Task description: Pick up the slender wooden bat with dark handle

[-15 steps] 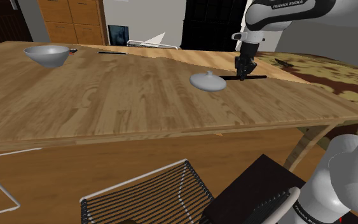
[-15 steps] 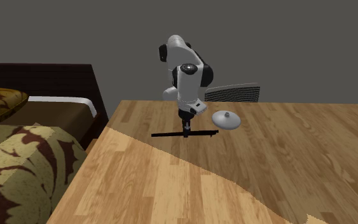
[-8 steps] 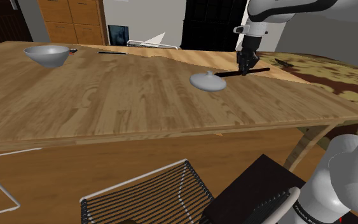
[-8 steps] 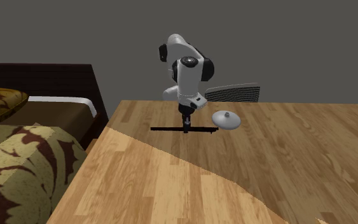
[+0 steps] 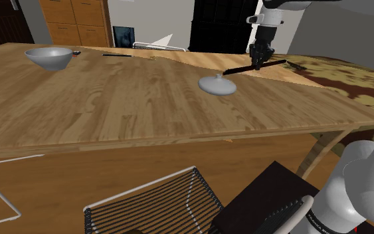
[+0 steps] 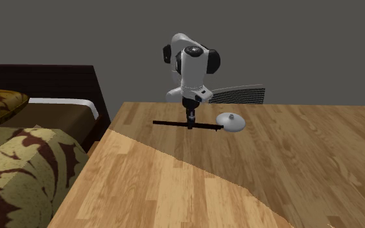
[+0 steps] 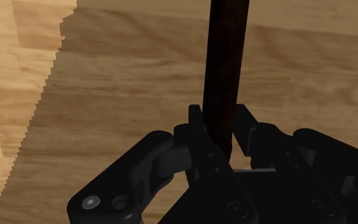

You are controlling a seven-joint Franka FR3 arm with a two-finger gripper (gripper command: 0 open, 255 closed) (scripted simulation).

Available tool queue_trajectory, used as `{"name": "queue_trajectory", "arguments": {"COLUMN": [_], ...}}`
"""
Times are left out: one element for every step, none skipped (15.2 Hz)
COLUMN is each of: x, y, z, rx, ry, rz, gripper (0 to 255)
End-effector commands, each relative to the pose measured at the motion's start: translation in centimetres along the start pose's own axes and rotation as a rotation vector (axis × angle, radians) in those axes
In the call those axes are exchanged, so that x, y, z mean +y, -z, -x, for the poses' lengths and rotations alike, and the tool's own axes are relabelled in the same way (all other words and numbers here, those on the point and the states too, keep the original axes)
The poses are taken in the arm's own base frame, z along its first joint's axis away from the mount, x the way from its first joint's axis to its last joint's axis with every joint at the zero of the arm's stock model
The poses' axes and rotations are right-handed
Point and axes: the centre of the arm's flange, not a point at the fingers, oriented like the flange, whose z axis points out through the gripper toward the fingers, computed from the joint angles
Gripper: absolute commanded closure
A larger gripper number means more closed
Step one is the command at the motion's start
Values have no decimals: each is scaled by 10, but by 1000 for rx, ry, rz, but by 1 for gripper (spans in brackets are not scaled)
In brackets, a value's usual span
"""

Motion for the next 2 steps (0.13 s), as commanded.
{"name": "queue_trajectory", "arguments": {"x": [-1, -1], "y": [7, 7], "z": [1, 1], "rx": [0, 0], "ry": [0, 0], "rz": [0, 0], "gripper": [255, 255]}}
